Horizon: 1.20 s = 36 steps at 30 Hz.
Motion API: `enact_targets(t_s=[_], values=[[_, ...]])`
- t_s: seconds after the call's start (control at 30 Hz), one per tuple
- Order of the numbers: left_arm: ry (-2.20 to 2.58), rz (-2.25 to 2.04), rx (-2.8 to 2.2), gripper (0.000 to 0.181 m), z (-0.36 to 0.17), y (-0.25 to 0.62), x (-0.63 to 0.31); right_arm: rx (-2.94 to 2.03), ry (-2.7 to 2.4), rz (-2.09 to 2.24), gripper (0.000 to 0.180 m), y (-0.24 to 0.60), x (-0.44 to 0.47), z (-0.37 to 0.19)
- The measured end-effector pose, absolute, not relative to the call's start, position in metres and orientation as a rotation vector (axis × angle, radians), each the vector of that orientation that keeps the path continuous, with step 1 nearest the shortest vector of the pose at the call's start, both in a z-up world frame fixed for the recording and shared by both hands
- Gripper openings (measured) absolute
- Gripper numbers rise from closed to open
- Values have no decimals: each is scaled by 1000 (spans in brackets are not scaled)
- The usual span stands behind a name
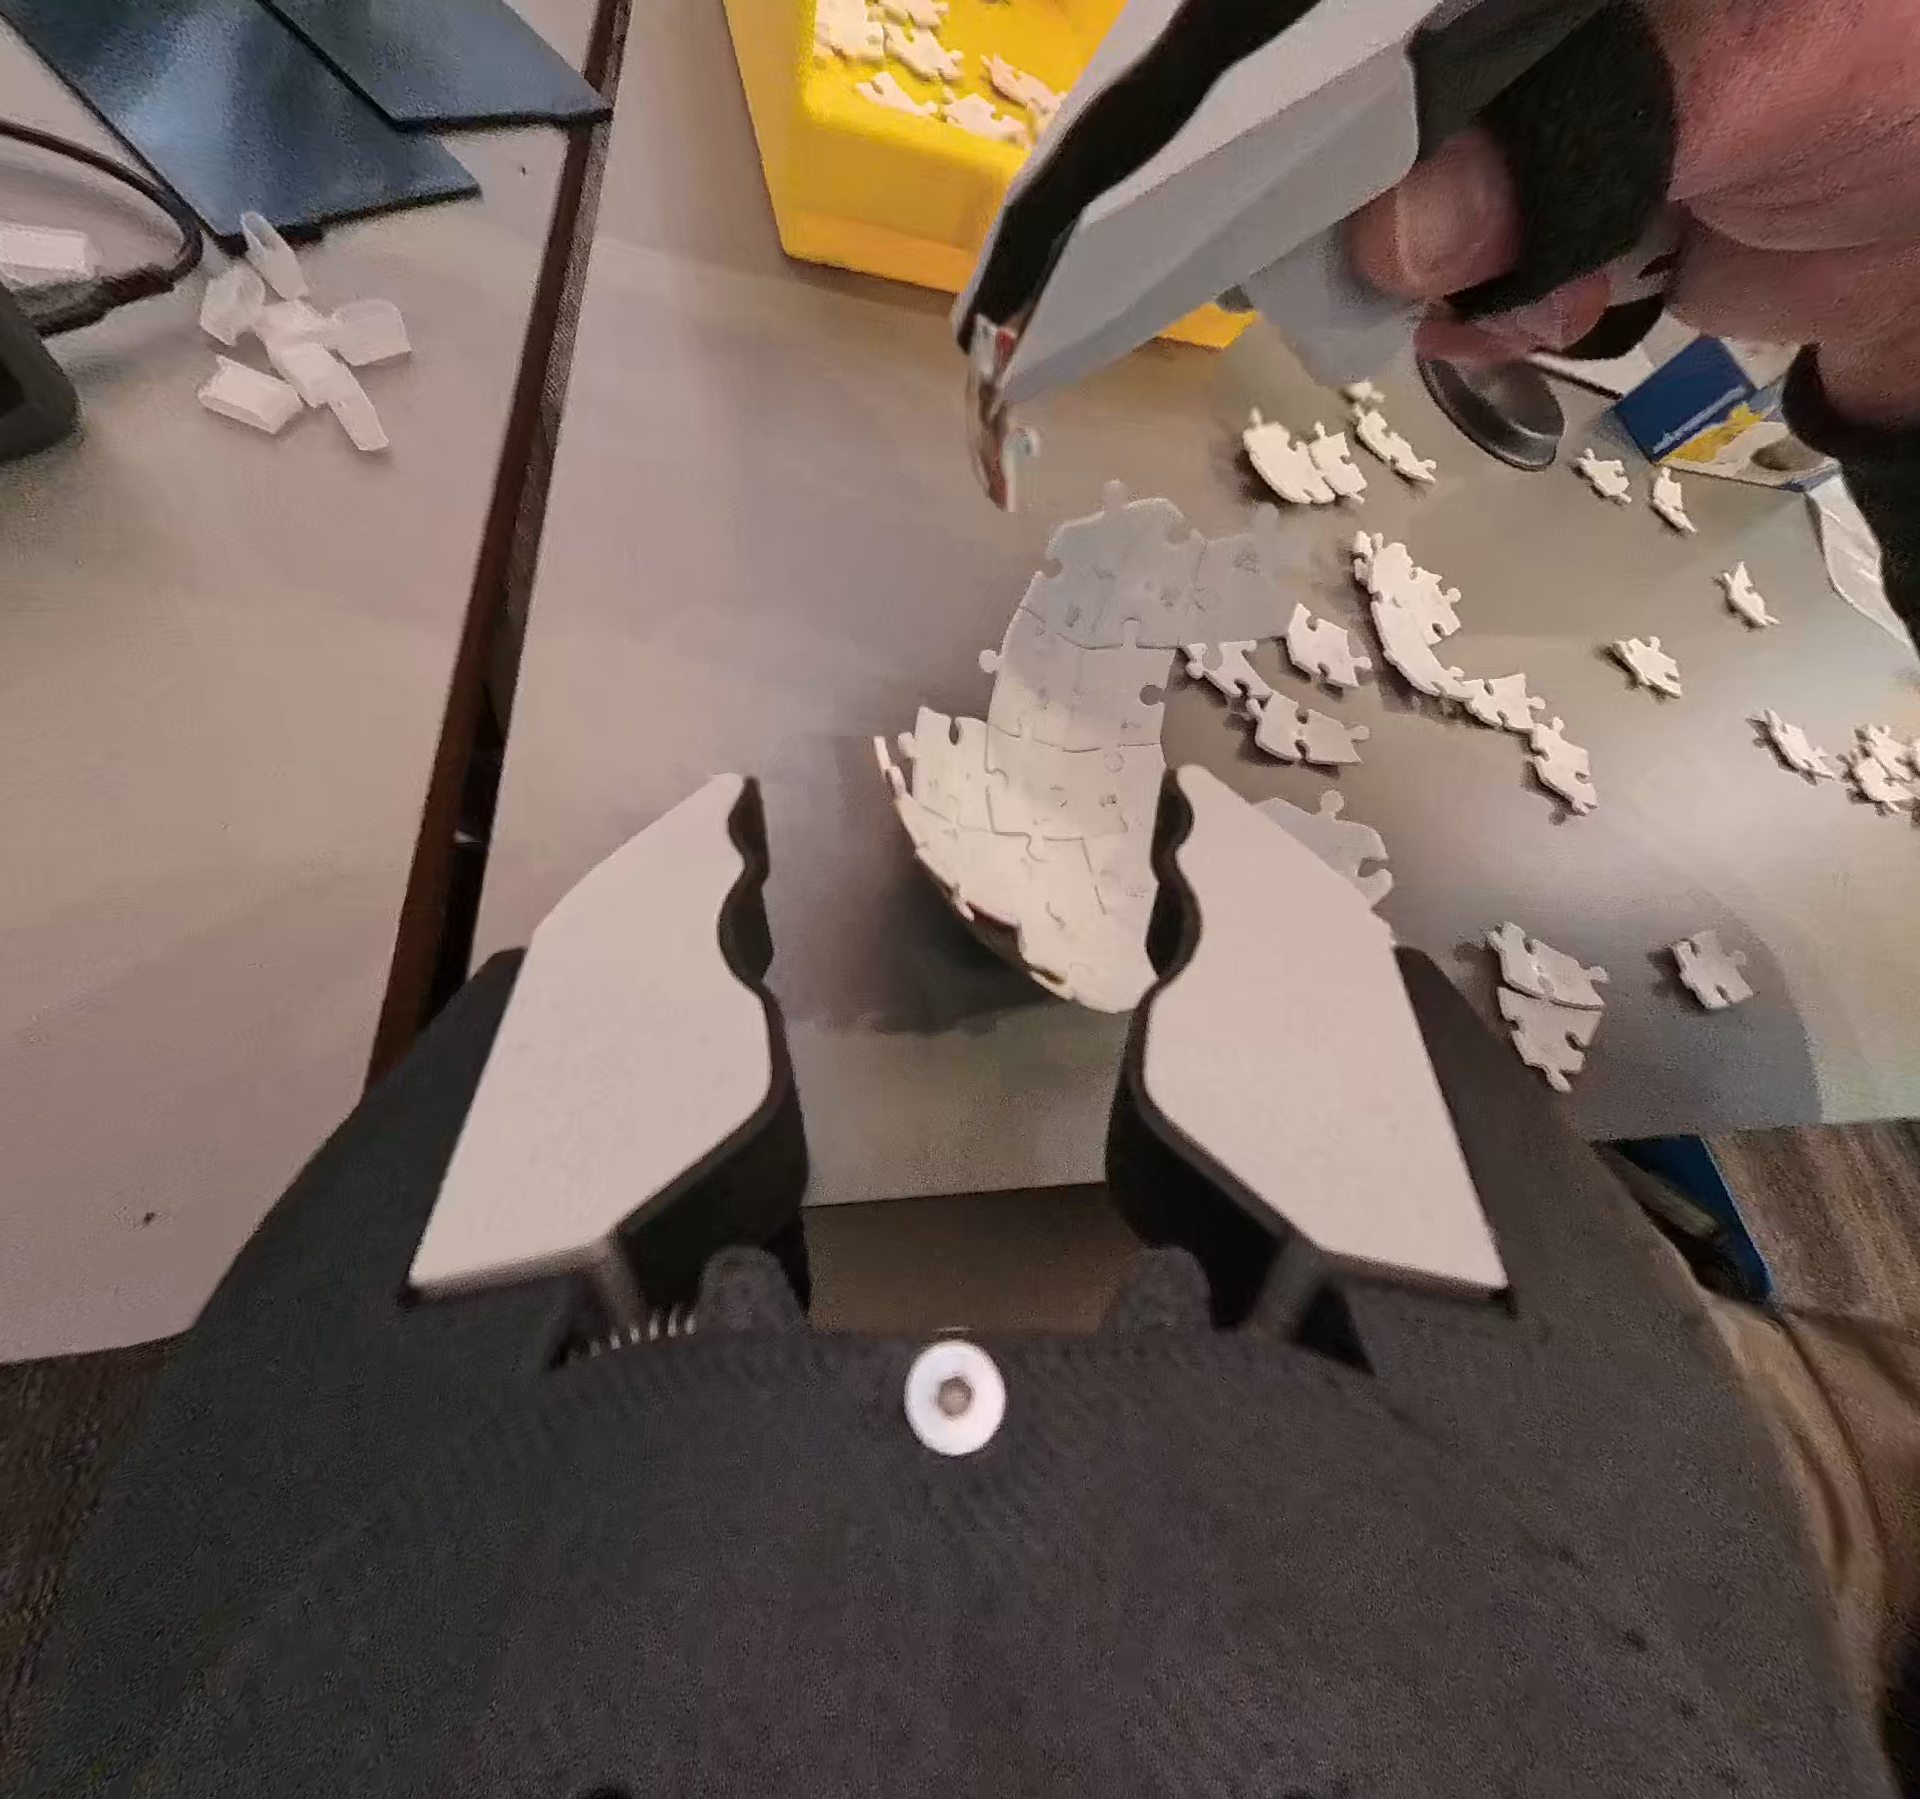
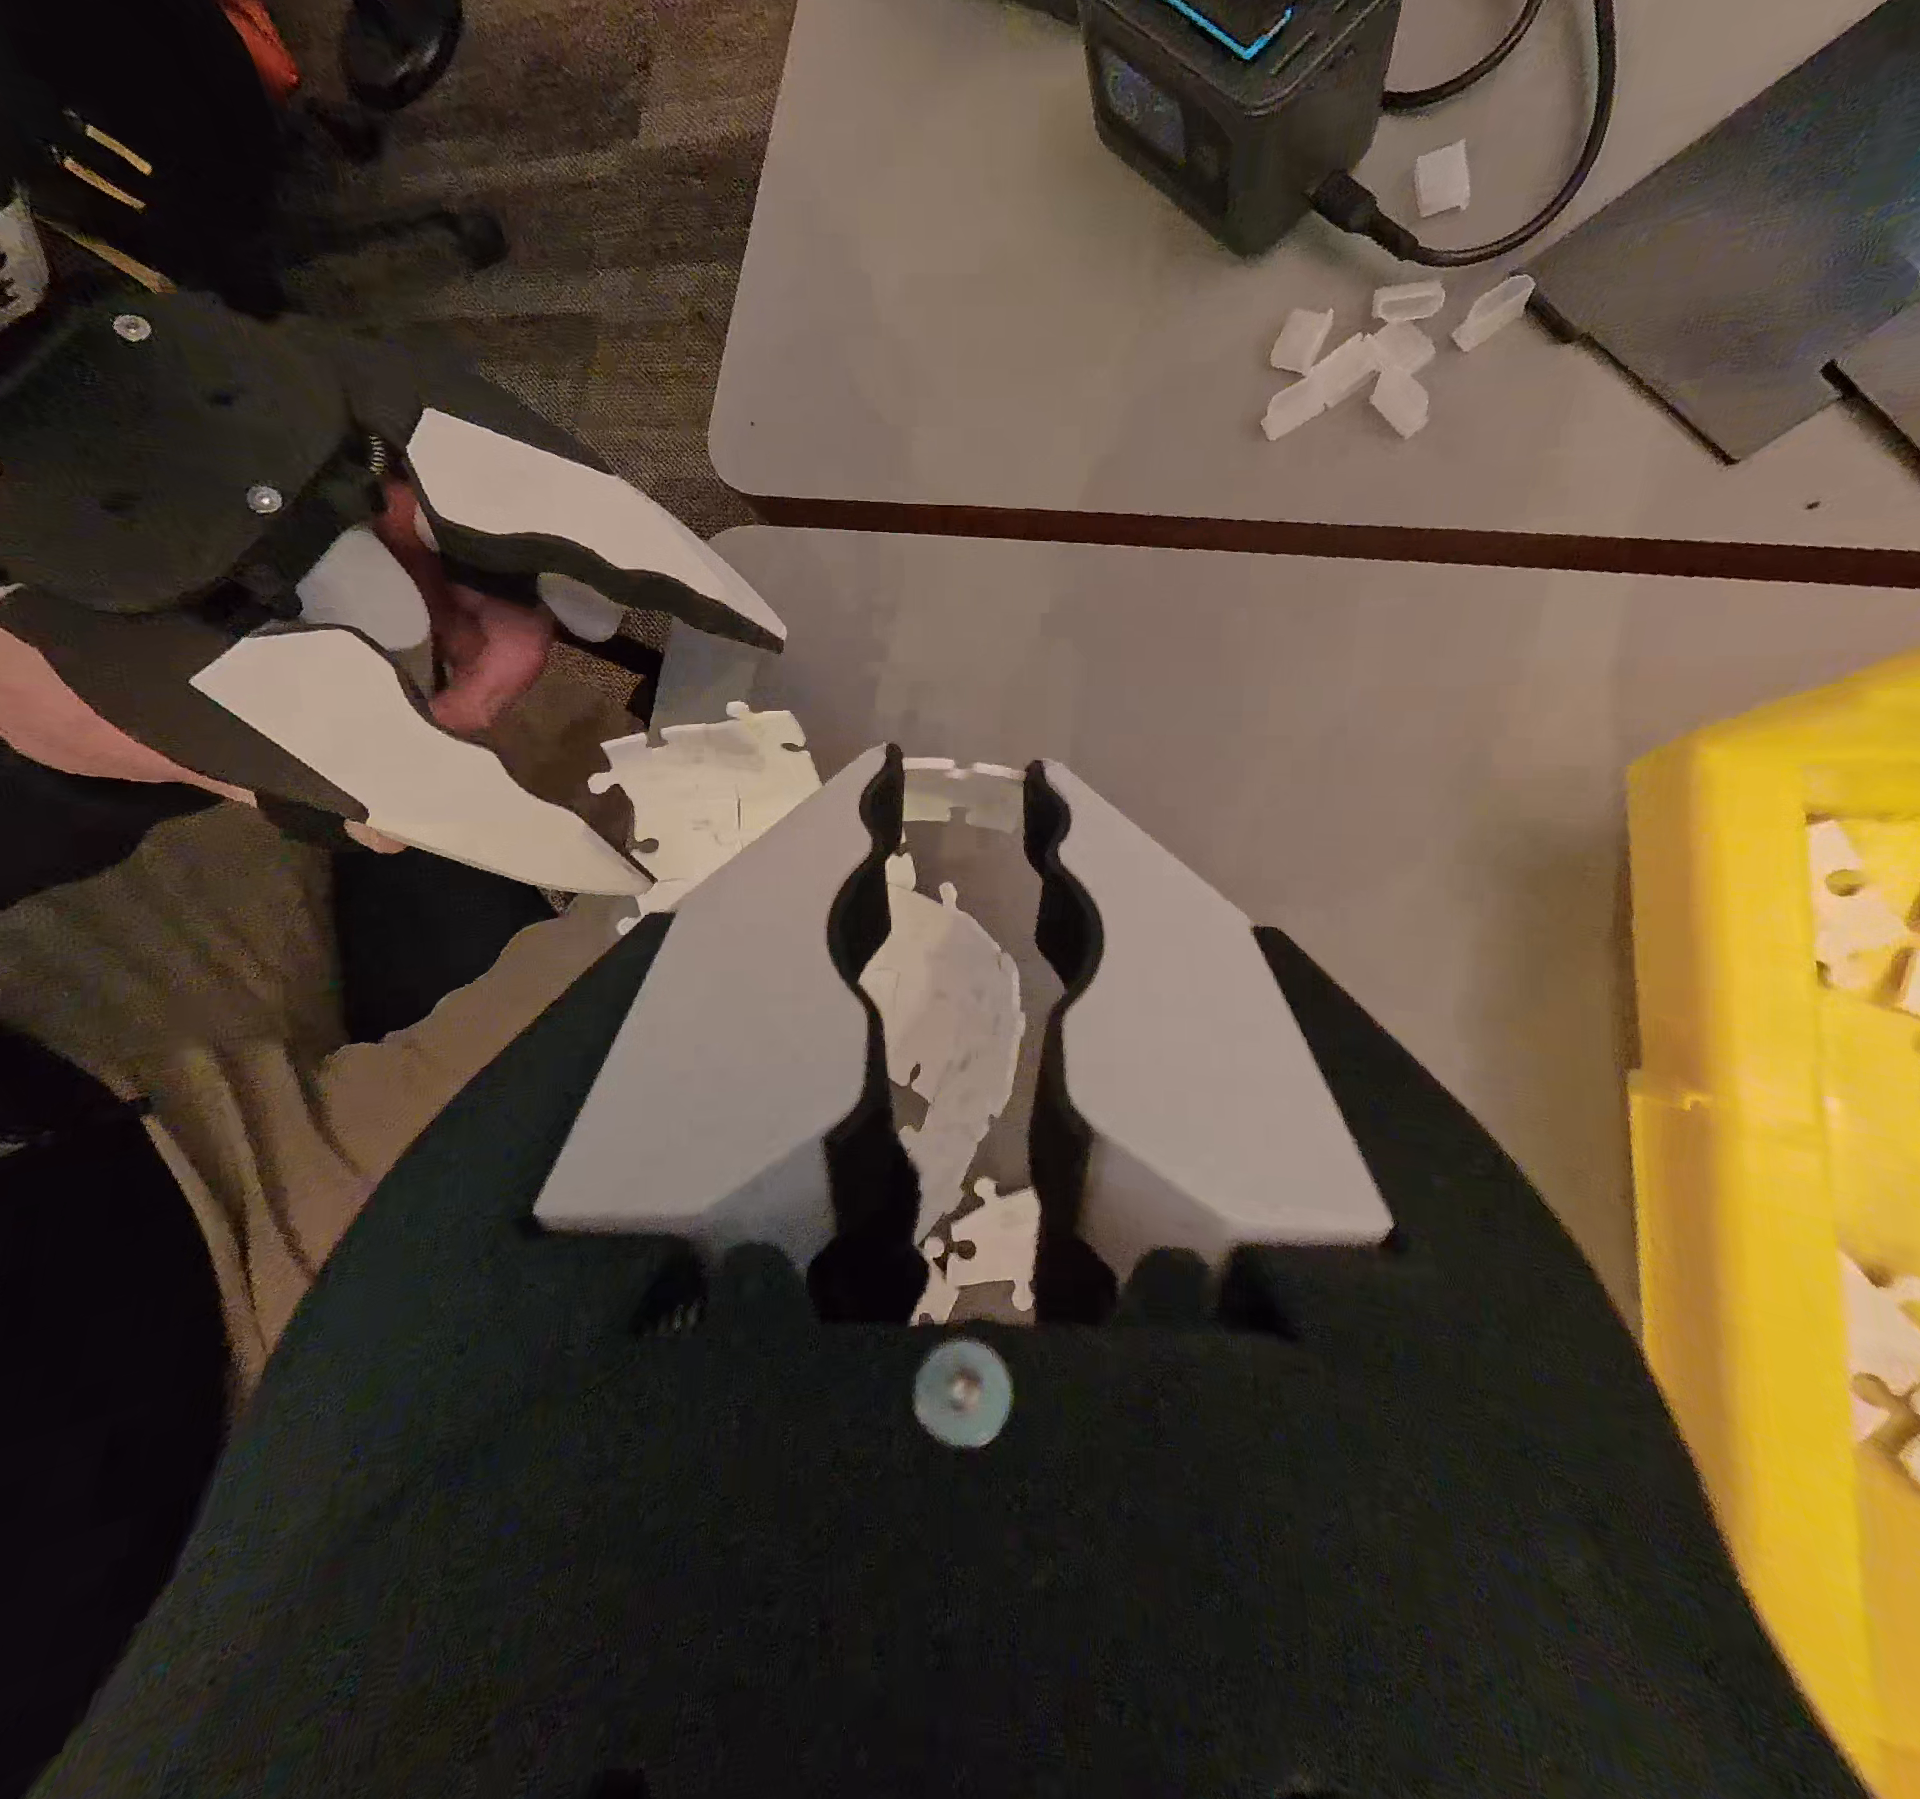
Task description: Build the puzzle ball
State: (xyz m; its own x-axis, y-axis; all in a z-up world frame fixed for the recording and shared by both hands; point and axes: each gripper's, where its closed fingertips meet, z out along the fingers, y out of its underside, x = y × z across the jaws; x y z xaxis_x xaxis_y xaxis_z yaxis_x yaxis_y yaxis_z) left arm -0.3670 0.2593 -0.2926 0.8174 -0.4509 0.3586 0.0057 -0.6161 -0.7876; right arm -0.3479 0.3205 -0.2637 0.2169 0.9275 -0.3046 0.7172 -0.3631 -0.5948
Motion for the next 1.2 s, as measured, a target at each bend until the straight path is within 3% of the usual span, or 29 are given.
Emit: enact_targets(t_s=[0.67, 1.0, 1.2], values=[[317, -710, -2332, 30, -325, 260, -357, -2315, -1662, 687, 21, 318, -350, -316], [343, -723, -2381, 20, -329, 274, -360, -2321, -1664, 605, 22, 328, -351, -325], [367, -743, -2390, 13, -328, 280, -358, -2320, -1623, 721, 34, 330, -347, -317]])
